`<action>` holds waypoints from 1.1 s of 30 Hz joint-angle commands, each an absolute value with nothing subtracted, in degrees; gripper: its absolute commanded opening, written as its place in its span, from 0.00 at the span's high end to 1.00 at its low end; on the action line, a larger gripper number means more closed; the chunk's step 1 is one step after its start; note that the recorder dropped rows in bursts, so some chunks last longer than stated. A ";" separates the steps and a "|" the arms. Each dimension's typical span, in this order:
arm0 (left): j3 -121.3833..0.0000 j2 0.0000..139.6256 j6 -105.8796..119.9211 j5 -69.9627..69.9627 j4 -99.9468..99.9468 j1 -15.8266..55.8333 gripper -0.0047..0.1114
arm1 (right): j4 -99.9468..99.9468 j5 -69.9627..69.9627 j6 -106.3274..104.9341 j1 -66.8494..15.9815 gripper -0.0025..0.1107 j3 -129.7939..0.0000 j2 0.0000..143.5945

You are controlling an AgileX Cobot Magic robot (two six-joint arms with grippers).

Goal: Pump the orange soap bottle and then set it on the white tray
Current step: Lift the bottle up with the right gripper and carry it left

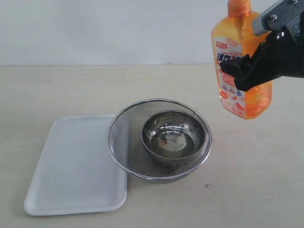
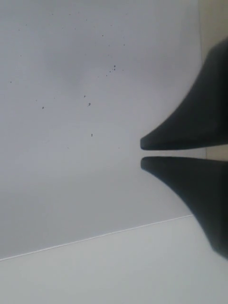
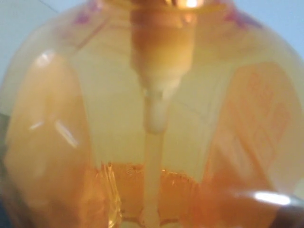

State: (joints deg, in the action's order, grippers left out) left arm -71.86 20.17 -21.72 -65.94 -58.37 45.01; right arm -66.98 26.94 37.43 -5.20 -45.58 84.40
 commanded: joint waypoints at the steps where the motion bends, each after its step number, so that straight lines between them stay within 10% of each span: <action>1: -72.06 20.03 -21.40 -66.41 -57.84 45.20 0.92 | -64.67 29.55 40.86 -5.22 0.98 -46.58 80.49; 33: -72.06 20.03 -21.40 -66.41 -57.84 45.20 0.92 | -65.53 52.44 53.63 -5.37 0.98 -46.58 78.57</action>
